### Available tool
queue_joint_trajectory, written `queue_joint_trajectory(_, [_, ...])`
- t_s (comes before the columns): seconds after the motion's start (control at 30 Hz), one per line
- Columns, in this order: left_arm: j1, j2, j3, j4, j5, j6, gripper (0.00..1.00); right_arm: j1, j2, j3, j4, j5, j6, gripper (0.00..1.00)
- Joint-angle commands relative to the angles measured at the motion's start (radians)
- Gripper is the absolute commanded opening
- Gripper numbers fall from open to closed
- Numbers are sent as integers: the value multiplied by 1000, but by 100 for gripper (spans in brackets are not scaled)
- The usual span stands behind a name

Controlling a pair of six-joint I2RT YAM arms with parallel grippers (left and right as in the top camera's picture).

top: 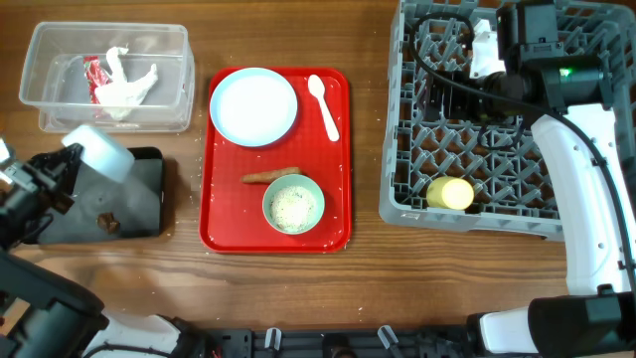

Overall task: Sort waste into correct bins and load items into the dishwasher rack
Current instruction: 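Grasp the light-blue bowl with left gripper, tip brown scrap onto black tray, then set the light-blue bowl back on red tray, grasp green rice bowl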

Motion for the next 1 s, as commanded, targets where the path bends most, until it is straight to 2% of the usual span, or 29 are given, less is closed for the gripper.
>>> queue_joint_trajectory(0.0, [-114, -4, 22, 10, -39, -9, 4, 7, 10, 6, 0, -21, -18, 99])
queue_joint_trajectory(0.07, [-183, -8, 56, 6, -99, -10, 4, 7, 10, 6, 1, -21, -18, 99])
queue_joint_trajectory(0.17, [-311, -51, 84, 5, -263, -20, 4, 7, 10, 6, 3, -21, -18, 100])
queue_joint_trajectory(0.3, [-644, -108, 86, 7, -771, -146, 4, 7, 11, 6, 10, -21, -18, 100])
queue_joint_trajectory(0.33, [-774, -101, 86, 18, -919, -188, 4, 7, 14, 6, 10, -21, -17, 99])
queue_joint_trajectory(0.43, [-1053, -71, 79, 15, -1271, -332, 4, 7, 15, 6, 7, -21, -17, 99])
queue_joint_trajectory(0.53, [-1216, -58, 20, 32, -1434, -487, 4, 7, 15, 6, 6, -21, -18, 99])
queue_joint_trajectory(0.63, [-1266, -53, -2, 62, -1427, -541, 4, 7, 15, 6, 9, -21, -18, 99])
queue_joint_trajectory(0.7, [-1292, -53, -2, 62, -1428, -541, 12, 7, 15, 6, 8, -21, -18, 100])
queue_joint_trajectory(0.83, [-1324, -53, -2, 51, -1351, -541, 18, 7, 15, 6, 8, -21, -18, 100])
queue_joint_trajectory(0.93, [-1348, -53, -2, 72, -1326, -541, 41, 7, 15, 6, 9, -21, -18, 100])
queue_joint_trajectory(0.97, [-1350, -53, -1, 92, -1304, -539, 44, 7, 15, 6, 9, -21, -18, 99])
